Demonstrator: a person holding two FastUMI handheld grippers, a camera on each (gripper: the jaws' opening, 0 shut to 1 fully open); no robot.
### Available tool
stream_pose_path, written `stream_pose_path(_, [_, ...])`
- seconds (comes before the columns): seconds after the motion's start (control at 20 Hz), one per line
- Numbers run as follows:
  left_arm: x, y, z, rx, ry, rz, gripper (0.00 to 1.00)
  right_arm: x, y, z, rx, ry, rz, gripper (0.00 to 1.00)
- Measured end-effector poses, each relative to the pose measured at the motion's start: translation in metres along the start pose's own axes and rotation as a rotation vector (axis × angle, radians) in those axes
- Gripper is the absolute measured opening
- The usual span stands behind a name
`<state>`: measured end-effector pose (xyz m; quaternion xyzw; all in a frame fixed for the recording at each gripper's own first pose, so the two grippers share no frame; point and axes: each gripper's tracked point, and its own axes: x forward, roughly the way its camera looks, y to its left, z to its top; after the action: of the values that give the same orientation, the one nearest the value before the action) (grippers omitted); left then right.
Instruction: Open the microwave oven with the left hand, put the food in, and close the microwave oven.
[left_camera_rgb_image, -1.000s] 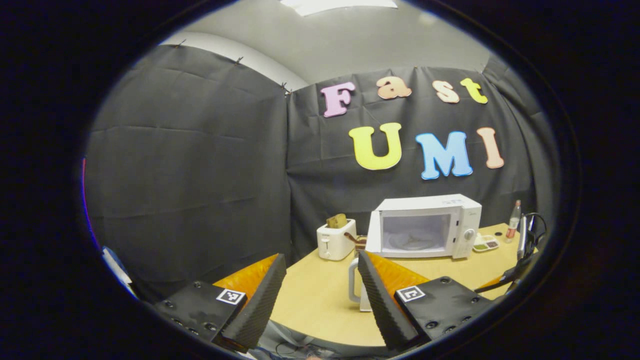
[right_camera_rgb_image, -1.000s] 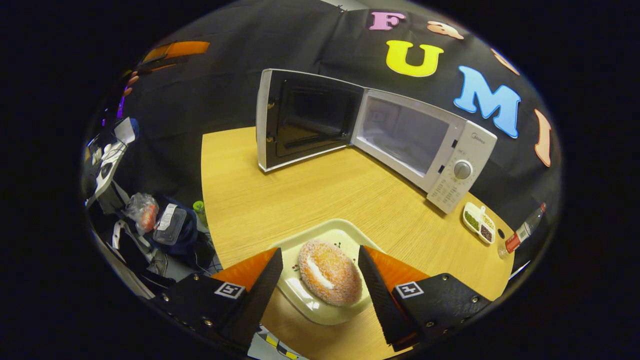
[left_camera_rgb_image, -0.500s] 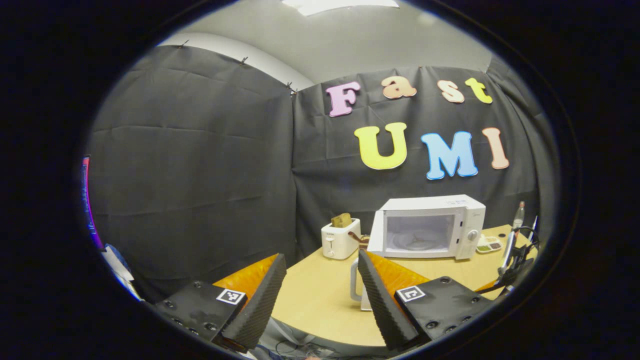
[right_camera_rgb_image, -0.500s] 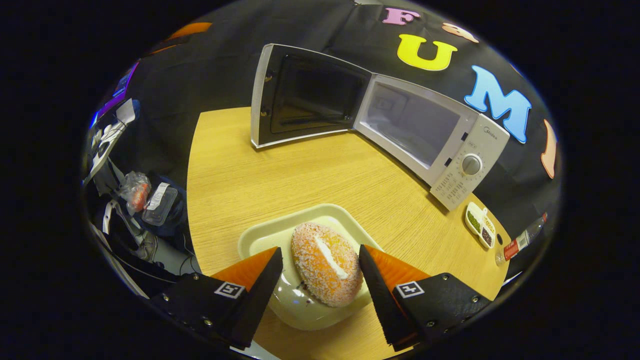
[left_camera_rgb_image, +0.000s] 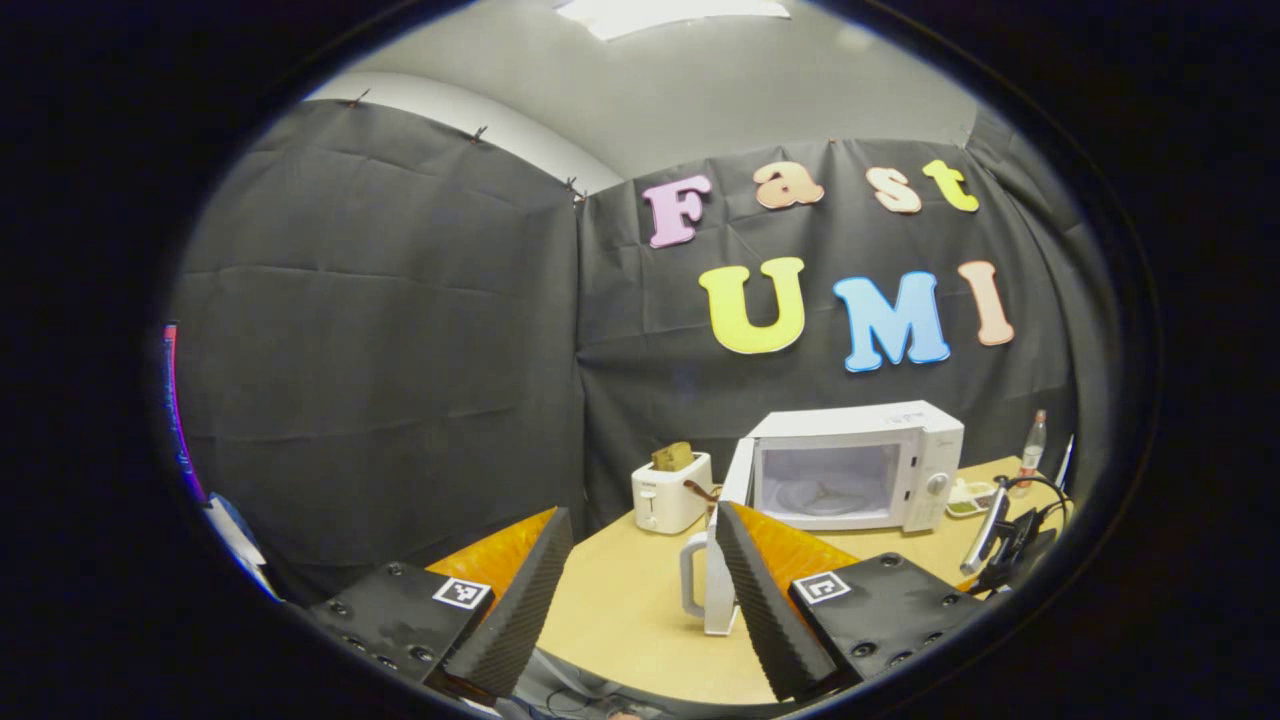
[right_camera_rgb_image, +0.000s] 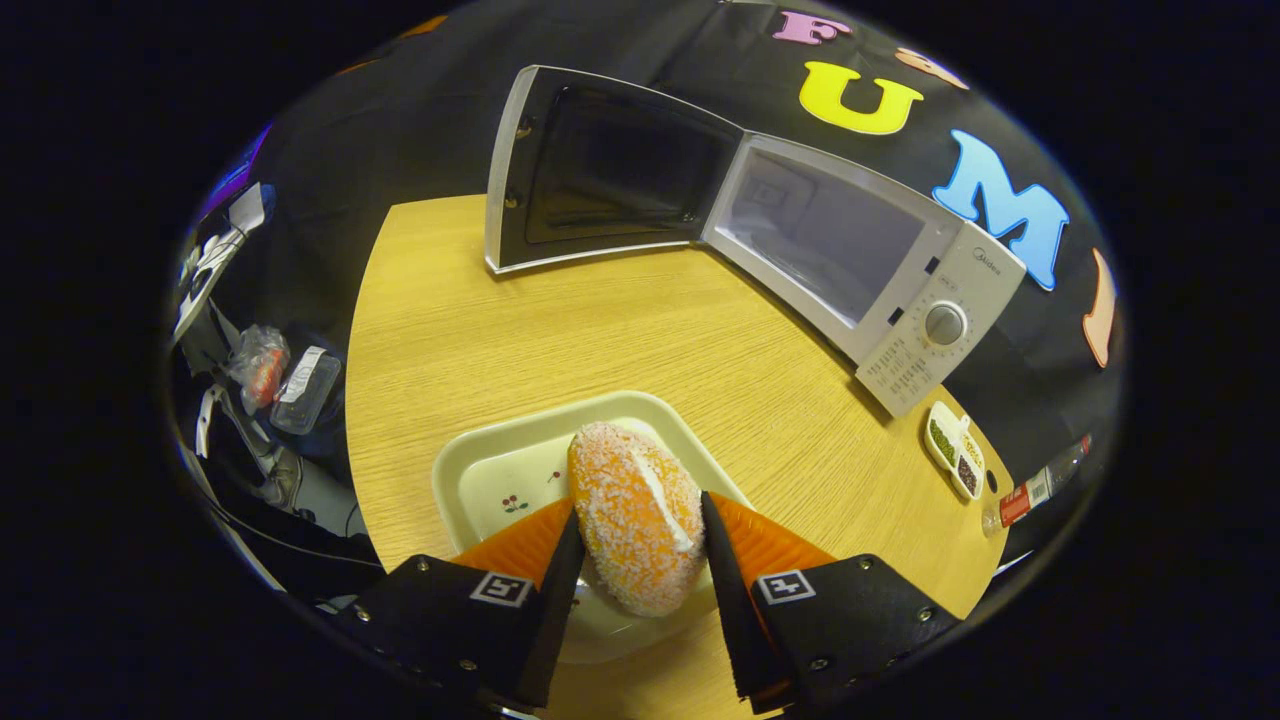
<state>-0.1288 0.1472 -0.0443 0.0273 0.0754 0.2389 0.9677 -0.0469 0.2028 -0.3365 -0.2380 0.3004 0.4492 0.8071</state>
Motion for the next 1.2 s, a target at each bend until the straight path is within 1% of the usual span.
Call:
stream_pose_path(0.25, [0.001,-0.008,0.013,0.003,-0.036,-0.004,0.95,-0.012,-0.014,0.020,-0.020,-0.062,-0.035,0.67])
stream_pose_path(0.5, [0.009,-0.010,0.021,-0.006,-0.059,-0.027,0.94,-0.027,-0.041,0.058,-0.015,-0.127,-0.107,0.67])
stream_pose_path(0.8, [0.051,-0.008,0.019,-0.052,-0.075,-0.049,0.95,-0.030,-0.078,0.117,-0.023,-0.199,-0.200,0.67])
stream_pose_path(1.0, [0.084,0.003,0.023,-0.071,-0.094,-0.048,0.95,-0.021,-0.096,0.161,-0.029,-0.235,-0.238,0.67])
stream_pose_path(1.2, [0.118,0.020,0.021,-0.073,-0.102,-0.035,0.95,0.001,-0.110,0.199,-0.030,-0.259,-0.260,0.67])
